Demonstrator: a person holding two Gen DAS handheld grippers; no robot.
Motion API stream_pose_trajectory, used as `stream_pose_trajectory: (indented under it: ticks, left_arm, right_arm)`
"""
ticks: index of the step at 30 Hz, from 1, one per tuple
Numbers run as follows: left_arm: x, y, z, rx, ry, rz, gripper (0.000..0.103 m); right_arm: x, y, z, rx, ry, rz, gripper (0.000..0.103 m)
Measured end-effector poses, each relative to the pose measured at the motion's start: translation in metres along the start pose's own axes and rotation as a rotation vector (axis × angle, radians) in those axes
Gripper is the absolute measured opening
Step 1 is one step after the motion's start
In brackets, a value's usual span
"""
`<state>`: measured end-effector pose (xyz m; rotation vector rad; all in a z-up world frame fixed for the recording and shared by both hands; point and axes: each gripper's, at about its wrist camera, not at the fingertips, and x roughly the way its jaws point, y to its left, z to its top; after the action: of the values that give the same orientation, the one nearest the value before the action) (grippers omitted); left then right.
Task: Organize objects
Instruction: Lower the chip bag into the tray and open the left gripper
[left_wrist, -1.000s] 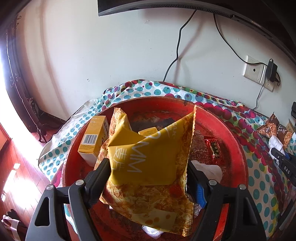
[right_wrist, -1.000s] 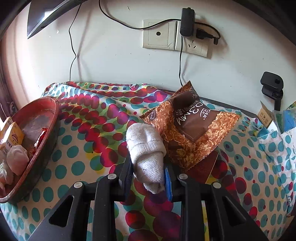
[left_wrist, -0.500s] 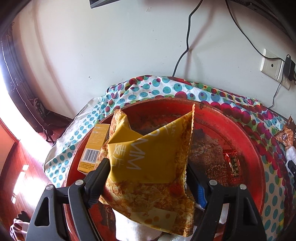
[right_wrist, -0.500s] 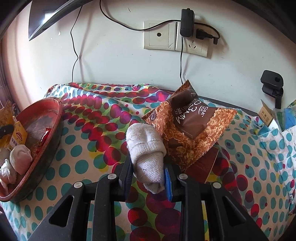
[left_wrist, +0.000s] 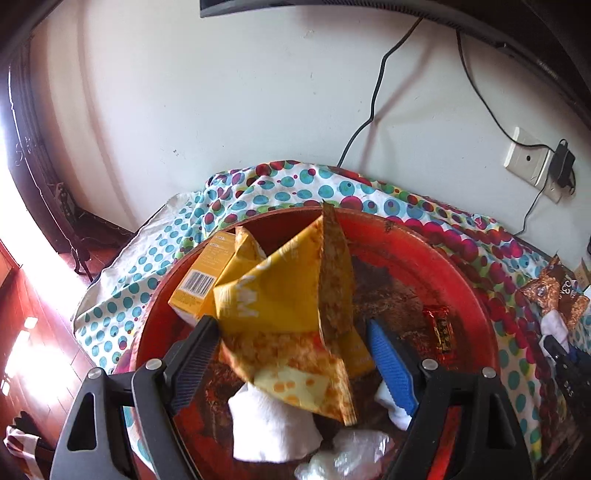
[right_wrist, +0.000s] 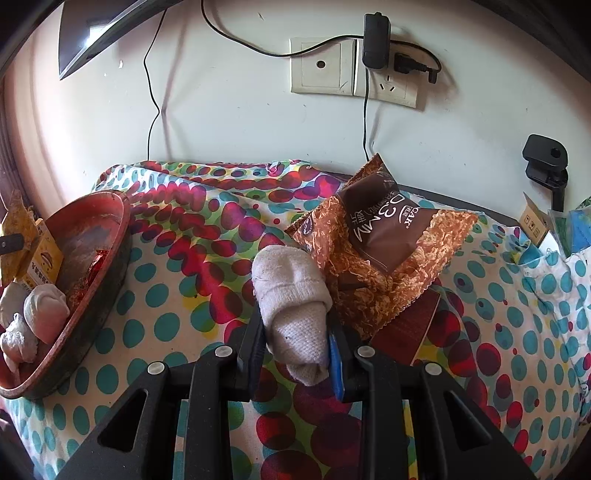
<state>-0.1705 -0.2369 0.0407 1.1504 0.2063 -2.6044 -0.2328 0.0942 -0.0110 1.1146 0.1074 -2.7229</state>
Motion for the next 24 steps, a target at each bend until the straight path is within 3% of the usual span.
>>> stream_pose_trajectory:
  ticks: [2,7,15,20,24]
  left_arm:
    - [-0.02,0.008,-0.013,-0.032,-0.048,-0.011,0.084]
    - [-0.059,0.023,-0.055,-0.131,-0.083,-0.059,0.084]
    - [-0.08,0.002,-0.134,-0.055,-0.076,-0.045,0.084]
    - [-0.081,-0.015,-0.144,0.026,-0.093,-0.061,0.084]
    - [-0.083,-0.016,-0.142,0.004,-0.107,-0.105,0.084]
  right_arm:
    - [-0.001,0.001,0.0,-0.004,-0.007,-0.003,0.027]
    - [-0.006,0.004,-0.001,-0.022,-0.029,-0.015,0.027]
    - [-0.015,0.001,-0.001,-0.009,-0.07,-0.016,0.027]
    - [-0.024,0.008,-0.002,-0.064,-0.075,-0.05,0.027]
    - [-0.041,0.021,0.011,-0.07,-0.1,-0.034,0.027]
